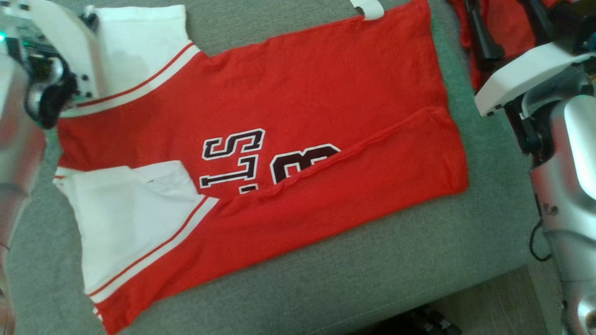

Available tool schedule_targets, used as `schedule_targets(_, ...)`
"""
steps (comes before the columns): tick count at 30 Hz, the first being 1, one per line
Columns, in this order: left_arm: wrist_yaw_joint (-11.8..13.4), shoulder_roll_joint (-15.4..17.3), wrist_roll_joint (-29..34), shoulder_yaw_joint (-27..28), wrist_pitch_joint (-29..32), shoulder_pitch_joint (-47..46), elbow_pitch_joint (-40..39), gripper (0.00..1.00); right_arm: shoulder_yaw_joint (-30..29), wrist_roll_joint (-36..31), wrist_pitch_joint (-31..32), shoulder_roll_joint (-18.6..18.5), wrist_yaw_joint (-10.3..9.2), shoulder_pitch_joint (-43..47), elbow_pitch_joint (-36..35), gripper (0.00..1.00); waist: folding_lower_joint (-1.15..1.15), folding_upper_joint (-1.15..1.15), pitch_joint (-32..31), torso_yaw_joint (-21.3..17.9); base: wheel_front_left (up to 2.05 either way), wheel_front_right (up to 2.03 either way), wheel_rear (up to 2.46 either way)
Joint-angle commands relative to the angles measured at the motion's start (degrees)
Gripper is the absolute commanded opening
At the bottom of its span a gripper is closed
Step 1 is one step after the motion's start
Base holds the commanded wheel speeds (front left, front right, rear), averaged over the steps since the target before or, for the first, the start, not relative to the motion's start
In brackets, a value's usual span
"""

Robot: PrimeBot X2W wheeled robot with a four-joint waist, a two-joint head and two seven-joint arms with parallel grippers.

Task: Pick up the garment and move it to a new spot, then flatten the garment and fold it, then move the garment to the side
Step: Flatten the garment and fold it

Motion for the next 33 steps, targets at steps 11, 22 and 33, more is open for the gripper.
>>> schedule_targets(11,0.3,0.9,1.0,-2.1,-18.6,0.6,-5.1,0.0,2.6,1.2,1.9,-5.0,-0.05,-1.4,1.5,1.0,0.01,0.0,-5.3,8.2,0.0,0.0,0.0)
schedule_targets(22,1.1,-0.2,1.6,-3.2,-26.2,6.7,-14.9,0.0,5.4,5.6,6.3,-9.6,-0.05,-1.1,10.6,1.0,0.01,0.0,-8.1,15.9,0.0,0.0,0.0)
schedule_targets(33,2.9,-0.2,2.1,-5.5,-24.9,10.3,-24.8,0.0,7.4,6.8,9.2,-12.6,-0.05,-3.9,21.1,1.0,0.01,0.0,-6.4,20.3,0.0,0.0,0.0)
